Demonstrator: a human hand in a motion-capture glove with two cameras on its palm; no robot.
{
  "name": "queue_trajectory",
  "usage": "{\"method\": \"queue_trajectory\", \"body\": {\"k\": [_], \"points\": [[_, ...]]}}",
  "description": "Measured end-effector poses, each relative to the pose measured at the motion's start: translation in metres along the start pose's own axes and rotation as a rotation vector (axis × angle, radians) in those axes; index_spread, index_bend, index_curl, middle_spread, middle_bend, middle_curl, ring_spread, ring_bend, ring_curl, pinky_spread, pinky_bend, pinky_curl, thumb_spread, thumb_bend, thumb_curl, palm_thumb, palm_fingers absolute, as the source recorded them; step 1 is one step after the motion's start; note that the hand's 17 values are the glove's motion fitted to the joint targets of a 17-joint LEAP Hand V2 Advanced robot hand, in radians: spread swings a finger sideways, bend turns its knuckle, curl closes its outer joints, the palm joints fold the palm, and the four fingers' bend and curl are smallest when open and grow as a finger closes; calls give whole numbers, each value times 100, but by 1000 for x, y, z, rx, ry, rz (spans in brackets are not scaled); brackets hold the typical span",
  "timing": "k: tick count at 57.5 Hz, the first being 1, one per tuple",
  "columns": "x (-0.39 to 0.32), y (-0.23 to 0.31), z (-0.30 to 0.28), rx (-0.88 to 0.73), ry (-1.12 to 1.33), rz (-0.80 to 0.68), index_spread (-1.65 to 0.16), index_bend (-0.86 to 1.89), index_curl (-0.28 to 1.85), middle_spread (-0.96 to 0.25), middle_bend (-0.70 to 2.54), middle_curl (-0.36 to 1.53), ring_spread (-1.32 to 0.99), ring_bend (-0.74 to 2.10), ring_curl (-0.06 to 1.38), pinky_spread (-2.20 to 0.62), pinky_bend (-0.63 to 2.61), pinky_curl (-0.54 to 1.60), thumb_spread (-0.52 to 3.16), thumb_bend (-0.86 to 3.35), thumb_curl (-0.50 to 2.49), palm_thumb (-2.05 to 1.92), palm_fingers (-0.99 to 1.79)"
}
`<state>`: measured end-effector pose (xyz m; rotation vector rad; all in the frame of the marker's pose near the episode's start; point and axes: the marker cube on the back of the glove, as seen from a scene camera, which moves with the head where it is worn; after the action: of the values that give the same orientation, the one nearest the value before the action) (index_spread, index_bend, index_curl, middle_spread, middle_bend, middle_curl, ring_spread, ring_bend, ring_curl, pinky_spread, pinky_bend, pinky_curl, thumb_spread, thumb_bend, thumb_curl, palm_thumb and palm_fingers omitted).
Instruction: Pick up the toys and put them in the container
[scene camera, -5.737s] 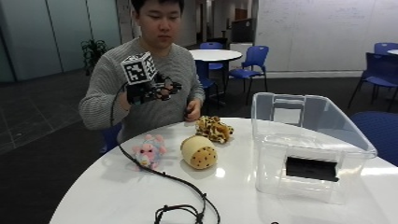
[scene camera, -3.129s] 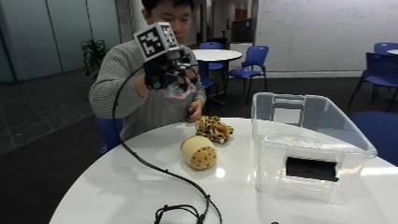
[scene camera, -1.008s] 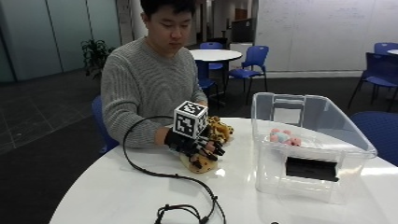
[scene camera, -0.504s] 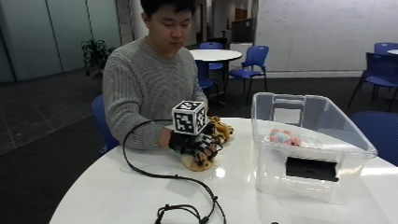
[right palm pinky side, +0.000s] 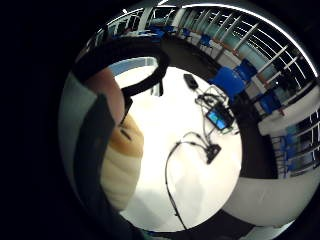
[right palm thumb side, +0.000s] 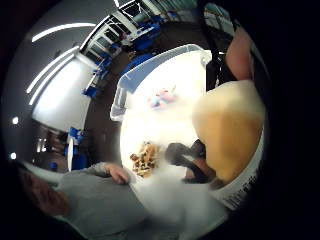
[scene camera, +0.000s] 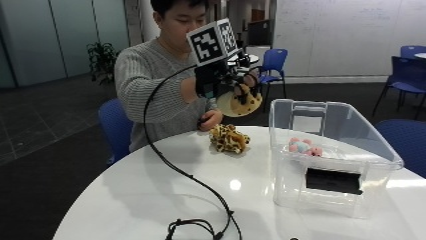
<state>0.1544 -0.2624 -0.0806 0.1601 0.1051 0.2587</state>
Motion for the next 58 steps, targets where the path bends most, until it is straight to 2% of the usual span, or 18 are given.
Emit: {"method": "queue_trajectory", "body": {"k": [7,12,18,26,34,40,43,44,48,53,58], "points": [[-9,-35,18,-45,-66,51,-46,44,89,-35,59,63,-65,74,57,-32,96,45,86,13,86,56,67],[-36,-64,44,-109,-118,25,-47,44,92,-35,59,66,-65,74,59,-31,98,45,85,13,89,56,63],[-71,-106,84,-162,-76,43,-48,43,95,-35,58,68,-63,73,61,-29,99,46,86,12,93,55,53],[-107,-129,111,-176,-16,-30,-50,41,97,-35,57,71,-62,73,63,-27,100,45,89,11,96,54,48],[-109,-133,118,-202,12,-40,-51,39,100,-35,56,73,-61,74,65,-26,101,45,92,10,99,54,45],[-100,-126,122,-342,-22,1,-52,29,99,-34,55,75,-59,77,68,-22,100,45,98,8,99,50,32],[-96,-119,123,-394,-34,-4,-50,24,96,-32,51,73,-53,64,66,-15,101,46,107,0,92,35,8],[-95,-116,123,-401,-35,-8,-50,24,94,-30,39,68,-46,51,63,-11,100,46,110,-7,86,25,-22],[-96,-106,121,-394,-35,-30,-49,15,84,-22,16,59,-31,26,56,-4,94,42,114,-9,74,8,-47],[-97,-95,116,-377,-41,-58,-46,11,74,-17,7,50,-21,12,47,1,87,38,117,-6,65,-2,-40],[-98,-84,112,-370,-44,-87,-43,12,67,-14,7,43,-14,11,41,3,82,36,119,-5,57,-4,-37]]}}
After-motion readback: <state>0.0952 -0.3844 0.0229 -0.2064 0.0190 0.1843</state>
